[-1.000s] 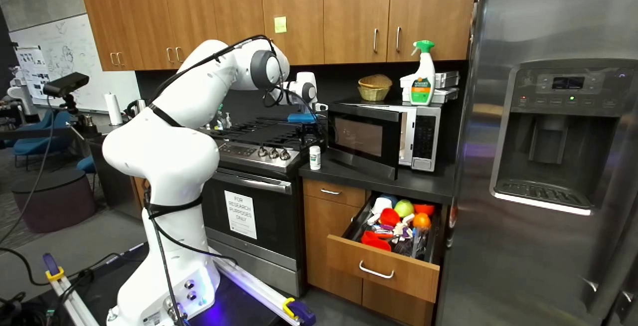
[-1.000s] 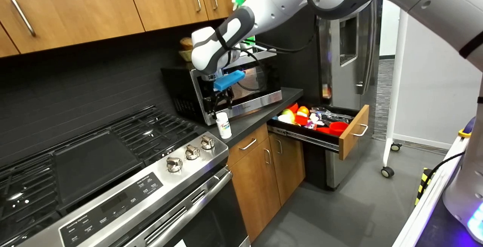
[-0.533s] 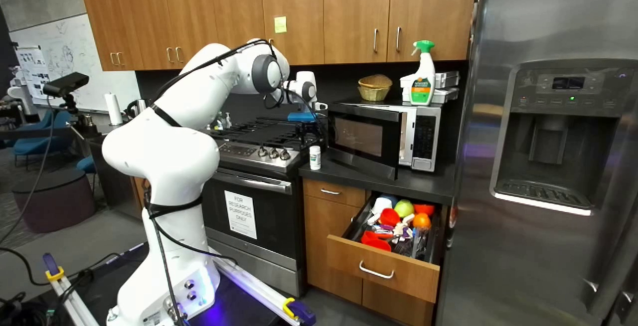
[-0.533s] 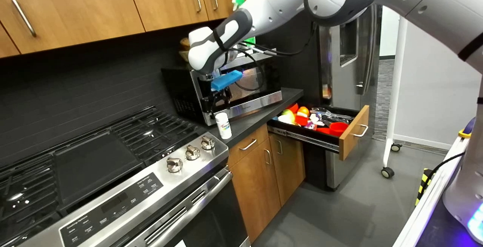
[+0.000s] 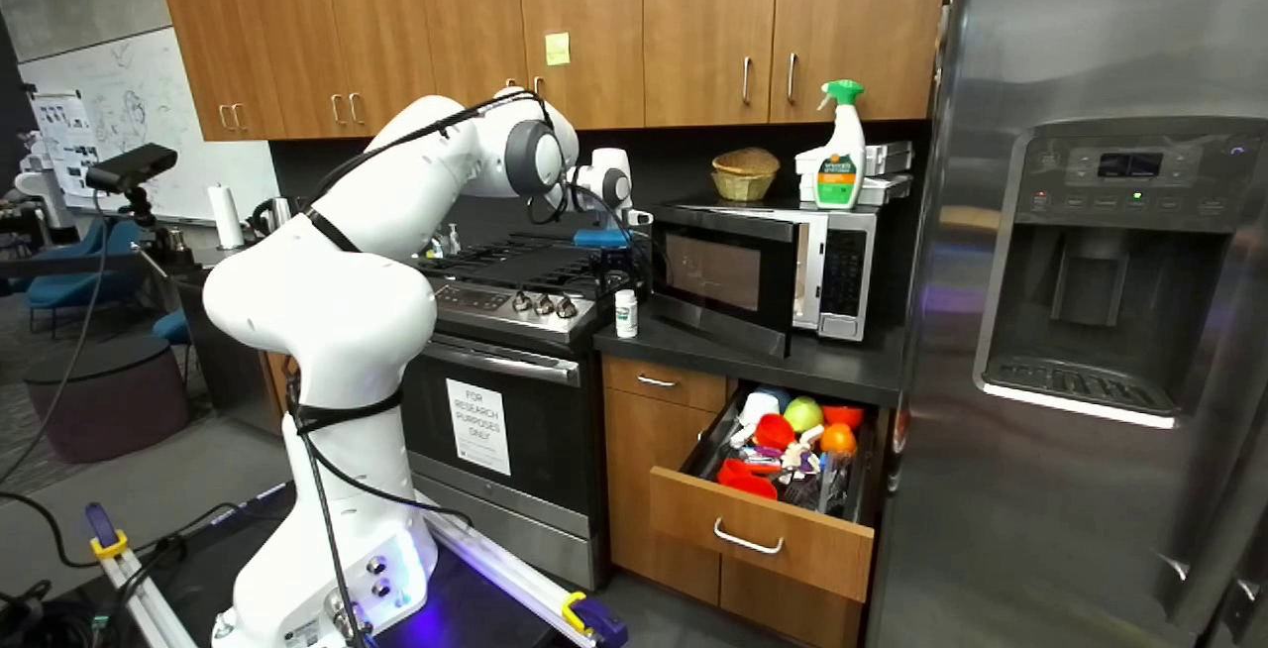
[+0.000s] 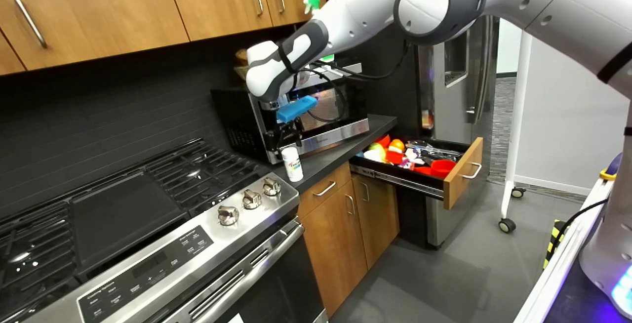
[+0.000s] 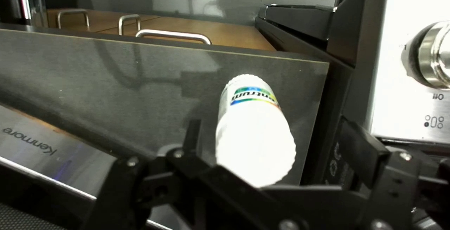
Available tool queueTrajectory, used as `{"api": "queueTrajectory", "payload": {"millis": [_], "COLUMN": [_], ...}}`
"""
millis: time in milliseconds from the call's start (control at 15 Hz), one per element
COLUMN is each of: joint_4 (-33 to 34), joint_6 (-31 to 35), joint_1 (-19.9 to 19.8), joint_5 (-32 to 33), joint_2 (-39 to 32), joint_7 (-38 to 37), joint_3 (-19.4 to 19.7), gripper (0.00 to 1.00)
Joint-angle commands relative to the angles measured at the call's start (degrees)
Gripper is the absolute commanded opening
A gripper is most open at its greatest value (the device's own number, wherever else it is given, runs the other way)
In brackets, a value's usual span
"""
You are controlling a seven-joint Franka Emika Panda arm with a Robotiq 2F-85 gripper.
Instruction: Take the lid off of the white bottle
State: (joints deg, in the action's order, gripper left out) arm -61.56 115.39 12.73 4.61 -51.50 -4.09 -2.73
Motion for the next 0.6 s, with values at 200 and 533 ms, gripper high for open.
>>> {"api": "queueTrajectory", "payload": {"millis": [200, 533], "joint_4": [3.98, 5.13], "joint_6": [-2.53, -3.10], "joint_1": [-0.18, -0.38], "joint_5": [0.21, 0.12], "joint_2": [-2.24, -3.09], "joint_7": [0.45, 0.62], "joint_3": [0.27, 0.24], "gripper": [1.00, 1.00]}}
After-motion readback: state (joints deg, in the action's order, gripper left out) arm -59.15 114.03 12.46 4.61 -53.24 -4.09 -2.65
